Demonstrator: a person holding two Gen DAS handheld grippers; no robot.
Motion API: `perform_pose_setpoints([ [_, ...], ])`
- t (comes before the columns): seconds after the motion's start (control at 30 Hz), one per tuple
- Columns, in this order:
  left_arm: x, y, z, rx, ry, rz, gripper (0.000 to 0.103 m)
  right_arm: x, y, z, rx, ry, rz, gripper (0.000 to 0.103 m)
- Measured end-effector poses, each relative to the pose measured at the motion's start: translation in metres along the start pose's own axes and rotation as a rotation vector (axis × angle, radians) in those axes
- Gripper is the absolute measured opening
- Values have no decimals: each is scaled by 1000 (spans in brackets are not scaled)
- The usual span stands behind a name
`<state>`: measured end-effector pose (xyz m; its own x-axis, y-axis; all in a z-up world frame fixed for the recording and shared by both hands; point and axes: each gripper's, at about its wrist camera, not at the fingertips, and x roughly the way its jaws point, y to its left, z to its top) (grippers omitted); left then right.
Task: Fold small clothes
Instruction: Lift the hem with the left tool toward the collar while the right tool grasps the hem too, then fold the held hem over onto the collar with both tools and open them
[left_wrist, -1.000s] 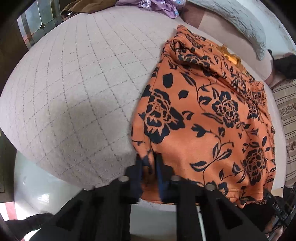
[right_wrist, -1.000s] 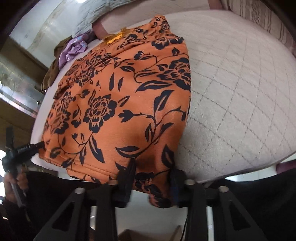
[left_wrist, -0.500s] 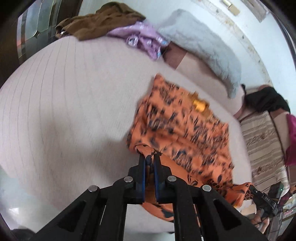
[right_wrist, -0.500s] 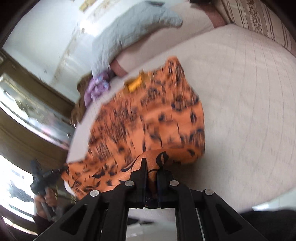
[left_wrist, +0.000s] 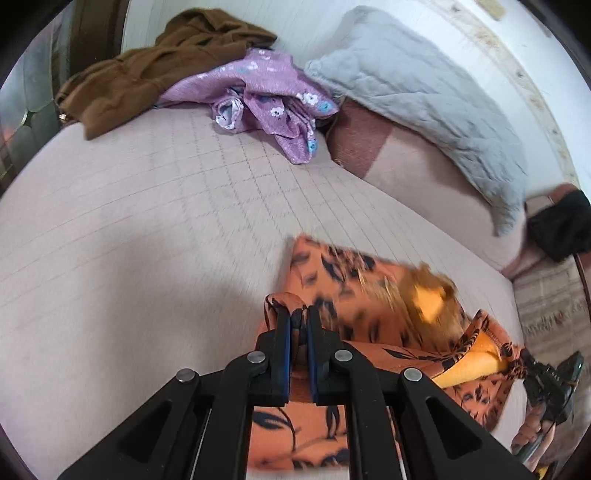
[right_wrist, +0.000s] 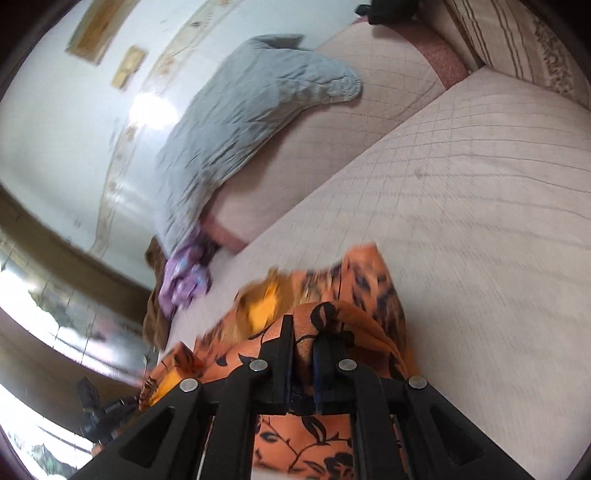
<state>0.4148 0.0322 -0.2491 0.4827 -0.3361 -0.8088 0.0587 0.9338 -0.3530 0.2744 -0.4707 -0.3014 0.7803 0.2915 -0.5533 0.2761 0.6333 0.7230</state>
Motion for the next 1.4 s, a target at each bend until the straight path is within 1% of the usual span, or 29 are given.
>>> perform_pose_setpoints([
  [0.07,38,2,14,-34,4,7,8,30,-14,11,37,3,-25,8],
  [0.17,80,9,16,-89,8,5,10,68,-43,21,134,20,-30,9],
  [0.2,86,11,16,-101,7,0,12,74,-49,21,158,31,-21,10],
  [0.23,92,16,13,-120,-18,-4,17,82,-59,20,198,57,-2,11],
  [0.33,82,23,10,-150,-82,-43,22,79,-70,25,249,70,72,13],
  [0.37,75,24,9,-163,-102,-51,22,74,-69,28,255,61,89,16],
  [0.4,66,25,9,-174,-132,-58,23,63,-66,31,249,25,109,19],
  [0.43,52,25,9,-183,-177,-65,26,53,-62,32,237,-17,106,36],
  [0.47,32,23,8,-187,-232,-70,32,43,-57,33,222,-57,97,69],
  [0.5,15,20,9,-186,-273,-66,45,31,-49,33,205,-99,95,81],
  [0.53,-1,16,9,-181,-310,-50,53,19,-42,31,180,-136,116,84],
  [0.57,-19,10,6,-169,-349,-28,54,11,-33,30,154,-139,130,84],
  [0.6,-34,2,2,-153,-375,-7,55,7,-27,28,138,-135,125,84],
  [0.63,-51,-10,-5,-120,-383,18,55,2,-16,25,106,-127,115,84],
  [0.7,-64,-27,-18,-70,-369,53,58,-3,1,17,45,-114,97,82],
  [0.73,-68,-37,-29,-41,-353,91,61,-5,12,11,5,-103,69,80],
  [0.77,-71,-48,-42,-8,-336,133,62,-5,20,7,-20,-95,57,73],
  [0.8,-73,-53,-53,14,-331,152,62,-6,28,0,-52,-77,49,67],
  [0.87,-72,-67,-85,59,-343,217,62,-4,45,-14,-128,-37,6,47],
  [0.93,-69,-69,-104,79,-372,267,62,-4,59,-24,-210,-32,-32,39],
  [0.97,-63,-71,-113,93,-376,300,62,-2,65,-29,-246,-27,-42,38],
  [1.0,-55,-73,-115,109,-360,311,62,-1,68,-33,-268,-21,-45,38],
  [1.1,-30,-73,-105,149,-289,307,62,12,83,-44,-342,57,-62,38],
  [1.17,-12,-68,-99,161,-225,311,62,30,85,-52,-377,146,-89,38],
  [1.2,-5,-66,-97,162,-188,303,62,36,84,-56,-384,175,-96,38],
  [1.23,2,-62,-92,149,-151,278,62,46,83,-59,-381,219,-113,38],
  [1.27,9,-56,-82,130,-122,225,62,52,82,-61,-372,241,-122,38],
  [1.3,12,-55,-77,135,-107,191,62,57,80,-63,-362,257,-123,38],
  [1.4,16,-52,-62,179,-95,187,62,62,79,-62,-344,263,-117,38],
])
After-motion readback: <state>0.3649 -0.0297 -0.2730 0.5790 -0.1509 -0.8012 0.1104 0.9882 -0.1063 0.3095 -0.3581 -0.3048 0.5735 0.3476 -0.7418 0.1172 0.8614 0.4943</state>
